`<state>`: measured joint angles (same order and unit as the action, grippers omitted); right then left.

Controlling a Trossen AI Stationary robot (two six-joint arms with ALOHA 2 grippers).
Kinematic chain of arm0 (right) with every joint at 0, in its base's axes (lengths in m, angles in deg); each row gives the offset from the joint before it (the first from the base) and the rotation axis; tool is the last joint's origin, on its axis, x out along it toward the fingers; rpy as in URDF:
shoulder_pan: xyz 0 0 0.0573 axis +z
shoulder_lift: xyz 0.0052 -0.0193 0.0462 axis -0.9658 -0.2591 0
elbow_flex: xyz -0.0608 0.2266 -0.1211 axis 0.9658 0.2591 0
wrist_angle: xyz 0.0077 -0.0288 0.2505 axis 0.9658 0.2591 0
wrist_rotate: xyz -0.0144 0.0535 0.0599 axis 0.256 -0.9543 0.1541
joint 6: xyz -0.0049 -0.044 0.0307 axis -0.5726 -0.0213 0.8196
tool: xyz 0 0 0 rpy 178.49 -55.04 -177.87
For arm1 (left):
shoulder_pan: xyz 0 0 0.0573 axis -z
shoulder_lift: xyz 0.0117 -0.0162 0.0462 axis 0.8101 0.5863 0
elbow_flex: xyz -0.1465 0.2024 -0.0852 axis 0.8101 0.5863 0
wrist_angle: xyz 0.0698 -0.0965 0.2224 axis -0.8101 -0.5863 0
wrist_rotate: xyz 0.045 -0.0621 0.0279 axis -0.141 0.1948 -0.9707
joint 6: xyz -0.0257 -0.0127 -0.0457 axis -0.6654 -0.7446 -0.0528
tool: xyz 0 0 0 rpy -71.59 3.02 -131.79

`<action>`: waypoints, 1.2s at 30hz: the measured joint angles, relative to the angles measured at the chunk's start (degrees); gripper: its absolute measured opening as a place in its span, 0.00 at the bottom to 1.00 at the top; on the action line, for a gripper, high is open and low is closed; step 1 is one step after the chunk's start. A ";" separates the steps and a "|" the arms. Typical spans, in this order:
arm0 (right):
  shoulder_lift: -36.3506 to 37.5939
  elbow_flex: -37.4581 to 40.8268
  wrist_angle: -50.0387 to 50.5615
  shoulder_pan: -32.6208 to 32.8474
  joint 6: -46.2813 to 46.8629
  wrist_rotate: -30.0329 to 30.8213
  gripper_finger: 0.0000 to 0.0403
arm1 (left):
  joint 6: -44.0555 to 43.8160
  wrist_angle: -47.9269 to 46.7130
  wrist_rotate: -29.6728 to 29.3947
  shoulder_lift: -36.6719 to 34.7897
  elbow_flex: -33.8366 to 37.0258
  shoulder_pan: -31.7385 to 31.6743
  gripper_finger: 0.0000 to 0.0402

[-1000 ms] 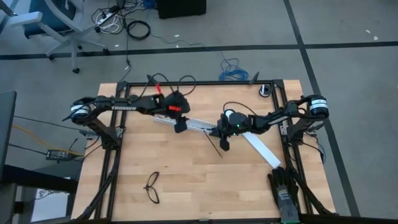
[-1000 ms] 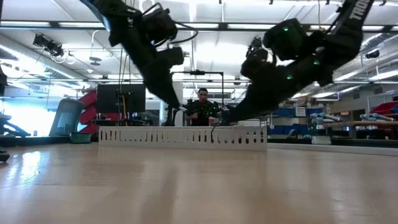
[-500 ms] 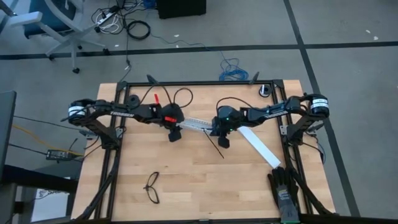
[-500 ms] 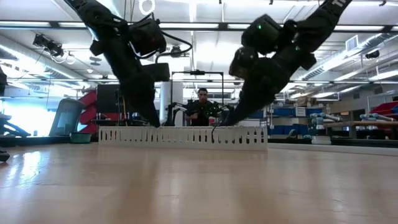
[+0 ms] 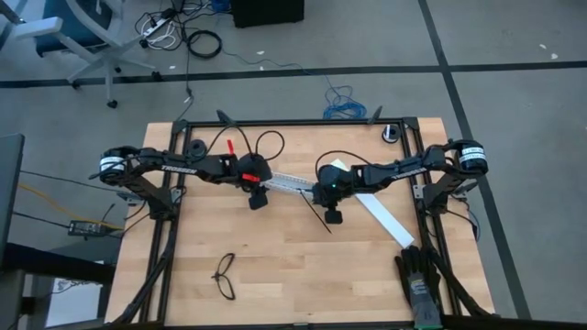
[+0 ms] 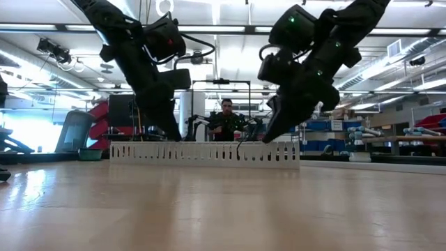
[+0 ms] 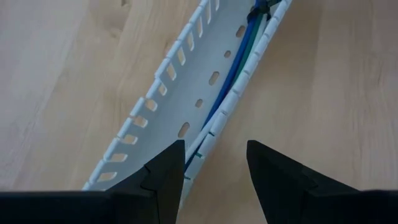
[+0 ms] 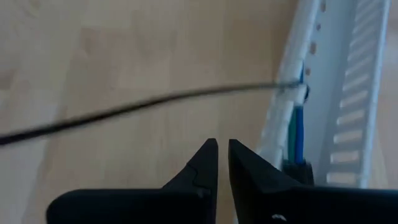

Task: Ziptie cables
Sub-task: Put the zip-tied cables in the white cable duct

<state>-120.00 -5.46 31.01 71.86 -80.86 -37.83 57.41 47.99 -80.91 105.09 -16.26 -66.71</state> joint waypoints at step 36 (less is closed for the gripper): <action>0.00 -0.02 -9.24 2.39 0.29 -0.24 0.00 | 15.19 -3.84 -0.83 0.78 -0.02 -0.13 0.05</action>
<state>-120.00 -5.48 21.77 74.25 -80.57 -38.07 72.60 44.15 -81.74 105.87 -16.28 -66.84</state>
